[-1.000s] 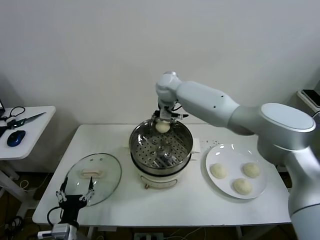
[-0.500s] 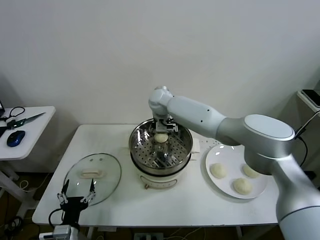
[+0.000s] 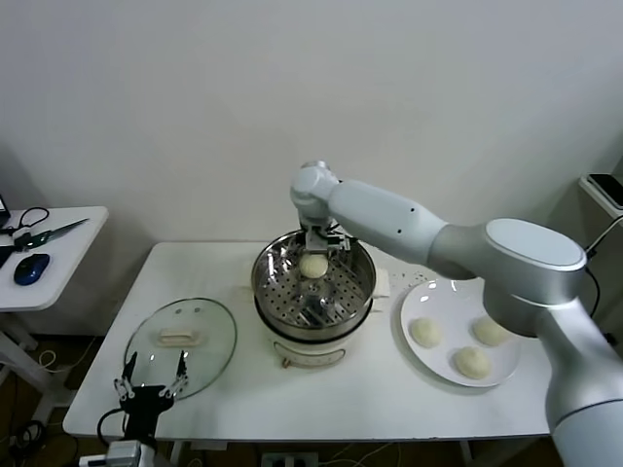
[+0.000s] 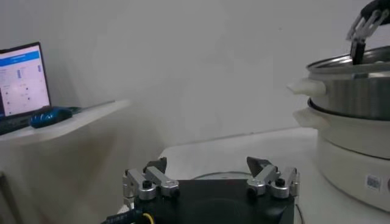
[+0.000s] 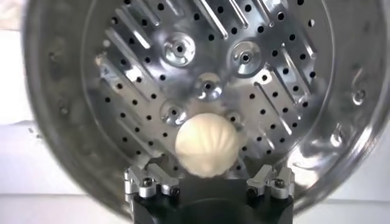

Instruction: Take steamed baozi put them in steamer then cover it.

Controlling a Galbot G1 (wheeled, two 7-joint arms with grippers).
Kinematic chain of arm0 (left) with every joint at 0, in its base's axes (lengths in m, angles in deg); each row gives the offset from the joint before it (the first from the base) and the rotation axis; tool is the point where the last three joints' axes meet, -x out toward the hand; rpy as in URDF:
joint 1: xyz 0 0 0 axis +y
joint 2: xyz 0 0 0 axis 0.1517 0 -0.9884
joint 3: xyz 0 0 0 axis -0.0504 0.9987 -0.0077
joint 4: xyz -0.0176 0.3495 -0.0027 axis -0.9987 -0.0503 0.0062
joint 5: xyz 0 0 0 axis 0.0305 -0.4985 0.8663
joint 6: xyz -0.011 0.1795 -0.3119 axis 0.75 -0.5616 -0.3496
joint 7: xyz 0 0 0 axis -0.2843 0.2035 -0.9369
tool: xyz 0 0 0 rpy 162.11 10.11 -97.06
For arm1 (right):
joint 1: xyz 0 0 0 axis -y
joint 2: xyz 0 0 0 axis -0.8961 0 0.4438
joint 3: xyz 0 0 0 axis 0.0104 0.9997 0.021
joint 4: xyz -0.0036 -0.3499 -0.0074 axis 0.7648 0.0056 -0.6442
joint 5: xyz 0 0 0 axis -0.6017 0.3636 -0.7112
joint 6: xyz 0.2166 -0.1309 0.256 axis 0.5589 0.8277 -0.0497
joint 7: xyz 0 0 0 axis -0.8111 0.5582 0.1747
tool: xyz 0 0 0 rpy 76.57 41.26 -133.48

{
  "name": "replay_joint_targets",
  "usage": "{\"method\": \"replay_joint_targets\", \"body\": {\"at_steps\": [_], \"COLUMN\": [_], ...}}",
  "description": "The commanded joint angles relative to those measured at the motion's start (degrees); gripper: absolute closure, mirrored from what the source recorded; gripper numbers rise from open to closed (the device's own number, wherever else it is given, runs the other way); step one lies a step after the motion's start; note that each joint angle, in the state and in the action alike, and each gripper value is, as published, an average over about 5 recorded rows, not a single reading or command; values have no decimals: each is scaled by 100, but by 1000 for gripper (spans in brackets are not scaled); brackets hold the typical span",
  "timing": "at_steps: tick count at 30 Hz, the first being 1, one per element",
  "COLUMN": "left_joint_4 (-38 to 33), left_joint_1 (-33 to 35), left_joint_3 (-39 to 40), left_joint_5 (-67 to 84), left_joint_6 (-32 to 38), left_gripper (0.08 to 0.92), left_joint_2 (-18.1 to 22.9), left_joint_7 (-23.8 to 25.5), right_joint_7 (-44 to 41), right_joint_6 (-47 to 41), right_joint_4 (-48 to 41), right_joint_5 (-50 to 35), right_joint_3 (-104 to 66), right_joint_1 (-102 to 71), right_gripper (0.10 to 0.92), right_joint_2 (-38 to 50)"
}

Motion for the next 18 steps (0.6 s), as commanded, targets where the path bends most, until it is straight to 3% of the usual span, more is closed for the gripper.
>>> {"method": "replay_joint_targets", "body": {"at_steps": [1, 5, 8, 13, 18], "left_joint_4": [-81, -144, -175, -206, -210], "left_joint_1": [34, 46, 34, 9, 26], "left_joint_3": [-45, -44, -16, 3, -16], "left_joint_5": [32, 40, 27, 0, -12], "left_joint_6": [-3, -15, -30, -61, -74], "left_gripper": [177, 177, 177, 177, 177], "left_joint_2": [-81, -93, -88, -89, -94], "left_joint_7": [1, 5, 9, 13, 12], "right_joint_7": [212, 638, 610, 554, 434], "right_joint_6": [-1287, -3553, -4596, -5232, -5311], "right_joint_4": [1177, 1868, 2049, 2024, 1853], "right_joint_5": [-2085, -4010, -5030, -5766, -5546], "right_joint_3": [906, 2034, 2186, 2023, 1568], "right_joint_1": [1149, 1942, 1990, 1494, 530], "right_gripper": [203, 203, 203, 203, 203], "right_joint_2": [1490, 2374, 2882, 3553, 3997]}}
